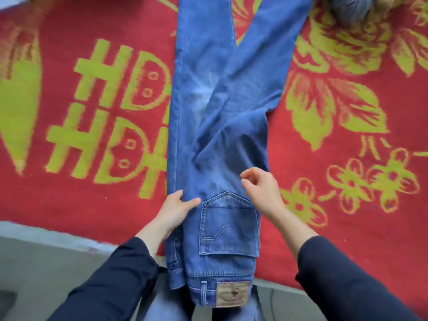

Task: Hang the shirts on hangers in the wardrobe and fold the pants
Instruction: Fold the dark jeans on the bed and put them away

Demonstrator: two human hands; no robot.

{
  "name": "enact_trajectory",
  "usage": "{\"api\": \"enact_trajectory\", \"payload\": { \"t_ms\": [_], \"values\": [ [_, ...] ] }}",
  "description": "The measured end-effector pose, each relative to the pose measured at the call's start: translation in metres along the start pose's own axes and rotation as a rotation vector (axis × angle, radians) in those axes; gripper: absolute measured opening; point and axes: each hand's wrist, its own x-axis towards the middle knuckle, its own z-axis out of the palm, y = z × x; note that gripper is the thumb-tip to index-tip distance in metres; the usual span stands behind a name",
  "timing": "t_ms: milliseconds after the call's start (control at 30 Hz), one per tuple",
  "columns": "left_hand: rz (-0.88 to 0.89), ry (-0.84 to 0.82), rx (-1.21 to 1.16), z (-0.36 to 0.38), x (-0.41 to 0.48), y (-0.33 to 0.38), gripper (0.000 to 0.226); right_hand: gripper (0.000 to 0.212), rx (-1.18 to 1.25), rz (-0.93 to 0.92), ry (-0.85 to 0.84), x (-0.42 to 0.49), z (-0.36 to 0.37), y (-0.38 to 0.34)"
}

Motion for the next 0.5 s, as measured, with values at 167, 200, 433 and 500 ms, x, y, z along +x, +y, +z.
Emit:
{"api": "enact_trajectory", "payload": {
  "t_ms": [167,200,433,500],
  "values": [
    [0.081,-0.086,-0.271,-0.021,-0.007,0.012,0.013,0.016,-0.076,0.105,-0.004,-0.038,0.017,0.041],
    [0.125,-0.018,-0.299,-0.027,-0.005,0.012,0.014,0.017,-0.072,0.095,0.0,-0.04,0.02,0.043],
    [-0.085,0.012,-0.095,-0.045,-0.012,-0.014,0.018,0.035,-0.171,0.032,-0.04,-0.024,0.039,0.017],
    [-0.119,-0.038,-0.093,-0.049,-0.016,-0.022,0.016,0.042,-0.193,0.055,-0.064,-0.017,0.04,0.01]
  ]
}}
